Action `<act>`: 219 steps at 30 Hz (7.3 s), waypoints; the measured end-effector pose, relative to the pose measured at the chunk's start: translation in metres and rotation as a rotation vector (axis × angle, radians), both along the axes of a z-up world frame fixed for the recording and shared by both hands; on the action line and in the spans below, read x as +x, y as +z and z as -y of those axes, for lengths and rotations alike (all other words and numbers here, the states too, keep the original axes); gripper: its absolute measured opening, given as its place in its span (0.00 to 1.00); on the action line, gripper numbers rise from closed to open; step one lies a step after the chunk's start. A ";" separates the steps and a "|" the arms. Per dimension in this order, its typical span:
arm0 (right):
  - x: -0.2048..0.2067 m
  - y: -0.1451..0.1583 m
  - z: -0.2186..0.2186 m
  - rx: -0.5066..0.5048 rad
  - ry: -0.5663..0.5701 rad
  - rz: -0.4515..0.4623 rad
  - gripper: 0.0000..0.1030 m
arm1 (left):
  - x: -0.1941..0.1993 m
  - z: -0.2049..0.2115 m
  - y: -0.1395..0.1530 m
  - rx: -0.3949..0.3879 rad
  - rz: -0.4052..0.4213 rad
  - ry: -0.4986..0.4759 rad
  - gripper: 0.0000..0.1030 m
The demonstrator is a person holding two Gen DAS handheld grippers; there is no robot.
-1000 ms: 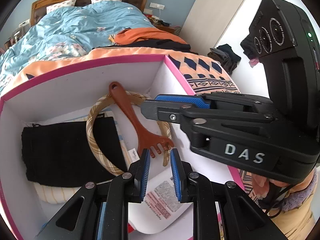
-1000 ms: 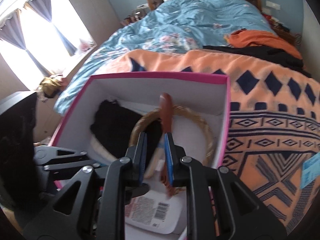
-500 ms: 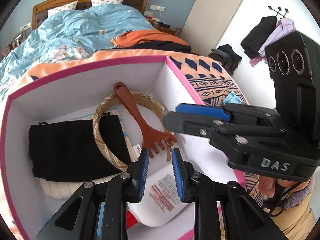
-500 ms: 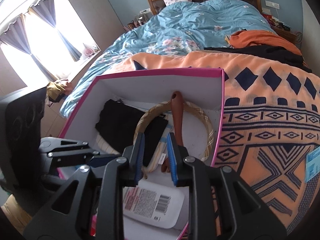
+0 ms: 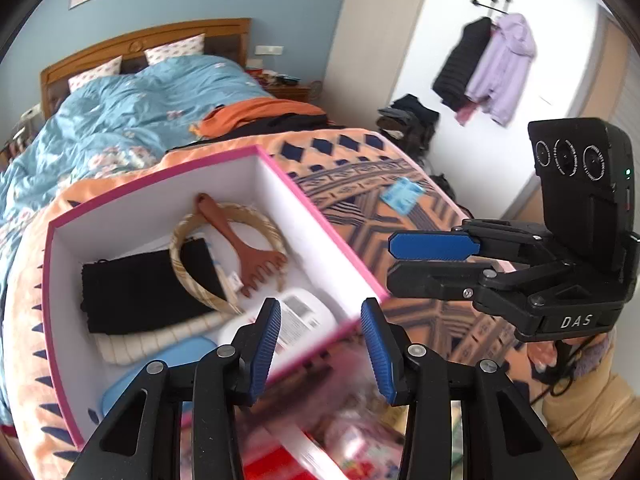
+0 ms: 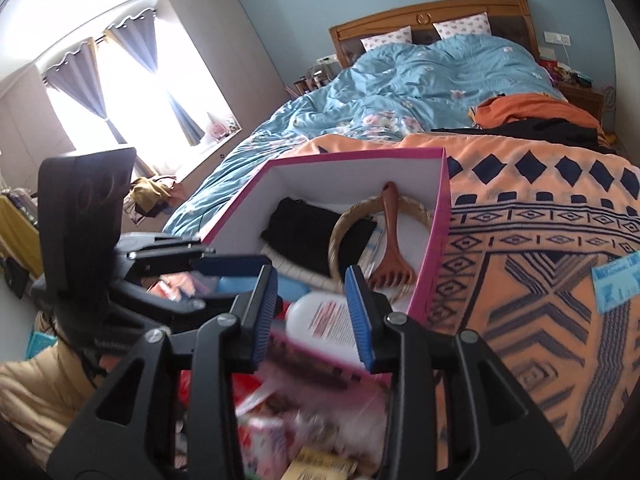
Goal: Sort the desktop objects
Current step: 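Withdraw both grippers from the pink box back toward the item pile, then move both grippers down and close them on the red T-handled object, then lift the red T-handled object with both grippers and carry it over the box, then lower the red object into the pink box beside the comb and open both grippers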
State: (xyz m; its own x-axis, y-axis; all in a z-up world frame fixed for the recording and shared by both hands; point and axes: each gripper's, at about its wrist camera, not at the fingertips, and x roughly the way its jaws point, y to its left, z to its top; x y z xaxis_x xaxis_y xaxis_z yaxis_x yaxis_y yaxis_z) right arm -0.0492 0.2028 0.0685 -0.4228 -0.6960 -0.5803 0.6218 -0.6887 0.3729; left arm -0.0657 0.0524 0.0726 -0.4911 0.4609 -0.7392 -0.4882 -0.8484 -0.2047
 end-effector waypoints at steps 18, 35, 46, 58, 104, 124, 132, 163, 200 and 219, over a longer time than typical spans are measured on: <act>0.127 -0.086 -0.078 0.137 -0.199 0.154 0.46 | 0.092 -0.075 -0.042 -0.049 0.072 -0.310 0.42; 0.202 -0.141 -0.103 0.251 -0.348 0.282 0.55 | 0.094 -0.124 -0.079 -0.140 0.116 -0.415 0.42; 0.186 -0.122 -0.093 0.188 -0.326 0.193 0.55 | 0.072 -0.065 -0.080 -0.077 0.155 -0.276 0.42; 0.188 -0.101 -0.063 0.106 -0.209 0.122 0.55 | 0.079 -0.015 -0.082 -0.052 0.172 -0.196 0.42; 0.130 -0.148 0.128 0.579 0.346 0.222 0.19 | 0.073 0.056 -0.100 0.002 0.178 -0.080 0.42; 0.109 -0.088 0.031 0.120 0.043 0.148 0.15 | 0.074 0.070 -0.073 0.155 0.142 -0.100 0.49; 0.091 -0.070 0.049 0.075 0.024 0.114 0.15 | 0.076 0.054 -0.080 0.159 0.154 -0.161 0.49; 0.066 -0.016 0.050 -0.043 0.033 0.012 0.15 | 0.049 0.037 -0.043 0.192 0.056 -0.121 0.25; 0.020 -0.001 0.050 -0.076 0.021 0.013 0.15 | 0.002 0.035 -0.032 0.198 0.061 -0.048 0.25; -0.007 -0.005 0.051 -0.071 0.006 0.028 0.15 | -0.020 0.031 -0.036 0.170 0.073 -0.004 0.25</act>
